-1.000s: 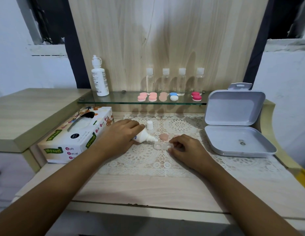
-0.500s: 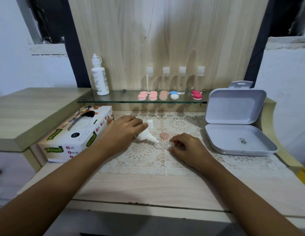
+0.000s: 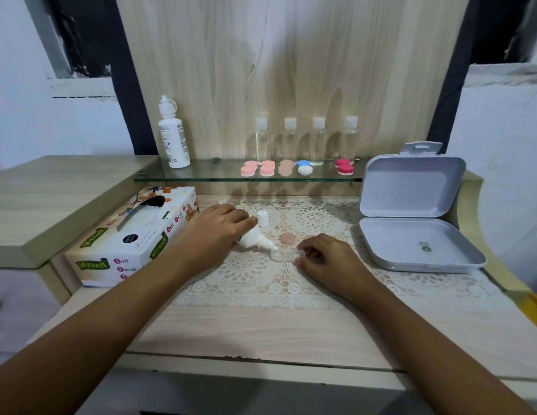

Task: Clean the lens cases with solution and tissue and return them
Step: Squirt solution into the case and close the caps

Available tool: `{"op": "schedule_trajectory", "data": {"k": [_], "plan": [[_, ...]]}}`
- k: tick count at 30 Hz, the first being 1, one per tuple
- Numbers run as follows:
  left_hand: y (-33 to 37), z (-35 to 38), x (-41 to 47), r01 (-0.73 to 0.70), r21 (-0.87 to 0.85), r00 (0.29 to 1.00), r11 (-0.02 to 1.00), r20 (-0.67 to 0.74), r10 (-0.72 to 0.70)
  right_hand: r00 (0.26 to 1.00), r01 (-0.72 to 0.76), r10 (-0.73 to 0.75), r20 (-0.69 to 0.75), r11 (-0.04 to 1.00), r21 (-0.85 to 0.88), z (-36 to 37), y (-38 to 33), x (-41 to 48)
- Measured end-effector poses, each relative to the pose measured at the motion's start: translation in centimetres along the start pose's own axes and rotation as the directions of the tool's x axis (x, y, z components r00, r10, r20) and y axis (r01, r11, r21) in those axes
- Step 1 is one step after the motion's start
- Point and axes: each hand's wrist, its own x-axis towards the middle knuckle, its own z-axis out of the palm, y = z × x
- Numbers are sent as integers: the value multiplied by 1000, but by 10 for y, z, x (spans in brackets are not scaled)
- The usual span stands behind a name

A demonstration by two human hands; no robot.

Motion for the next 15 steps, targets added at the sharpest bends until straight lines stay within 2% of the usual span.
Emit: {"op": "schedule_trajectory", "data": {"k": [10, 15], "plan": [[3, -5, -3, 69, -31, 997, 997, -19, -70, 1000, -26, 26, 16, 1000, 4, -1, 0, 1], [8, -6, 4, 55, -68, 997, 996, -49, -59, 998, -47, 46, 41, 999, 15, -2, -1, 2]]}}
